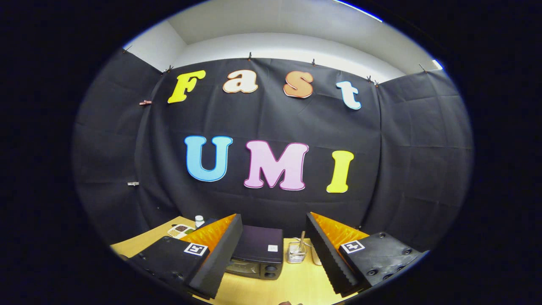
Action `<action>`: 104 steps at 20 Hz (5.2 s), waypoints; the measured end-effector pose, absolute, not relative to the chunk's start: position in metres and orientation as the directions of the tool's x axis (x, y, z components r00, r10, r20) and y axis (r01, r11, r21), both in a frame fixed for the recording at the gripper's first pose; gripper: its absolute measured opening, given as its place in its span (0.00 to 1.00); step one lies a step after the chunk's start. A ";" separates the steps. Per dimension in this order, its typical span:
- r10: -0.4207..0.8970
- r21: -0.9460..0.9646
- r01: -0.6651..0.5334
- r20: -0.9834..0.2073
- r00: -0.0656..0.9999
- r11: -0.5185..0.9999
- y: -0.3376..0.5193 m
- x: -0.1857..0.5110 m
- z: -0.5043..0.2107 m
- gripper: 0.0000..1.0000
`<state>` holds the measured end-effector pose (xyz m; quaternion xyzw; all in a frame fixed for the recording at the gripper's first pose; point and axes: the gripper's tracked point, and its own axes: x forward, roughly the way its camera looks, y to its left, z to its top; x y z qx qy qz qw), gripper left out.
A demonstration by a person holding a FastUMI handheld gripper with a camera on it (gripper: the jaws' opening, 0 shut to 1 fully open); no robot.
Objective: Open the toaster oven, put the food inside, and close the toaster oven door.
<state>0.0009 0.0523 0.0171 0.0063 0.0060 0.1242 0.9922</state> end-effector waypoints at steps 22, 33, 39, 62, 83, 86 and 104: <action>0.169 0.051 -0.168 -0.032 0.985 0.985 -0.077 0.016 0.015 0.98; 0.146 0.043 -0.145 -0.036 0.989 0.989 -0.089 0.024 0.014 0.98; 0.119 0.057 -0.117 -0.028 0.993 0.991 -0.099 0.026 0.012 0.98; 0.090 -0.027 -0.090 -0.010 0.996 0.996 -0.110 0.039 0.006 0.98; 0.082 -0.027 -0.083 -0.018 0.996 0.996 -0.115 0.037 0.002 0.98; 0.085 -0.027 -0.086 -0.024 0.996 0.996 -0.116 0.037 -0.001 0.98; 0.065 -0.022 -0.065 -0.027 0.998 0.998 -0.125 0.038 -0.001 0.98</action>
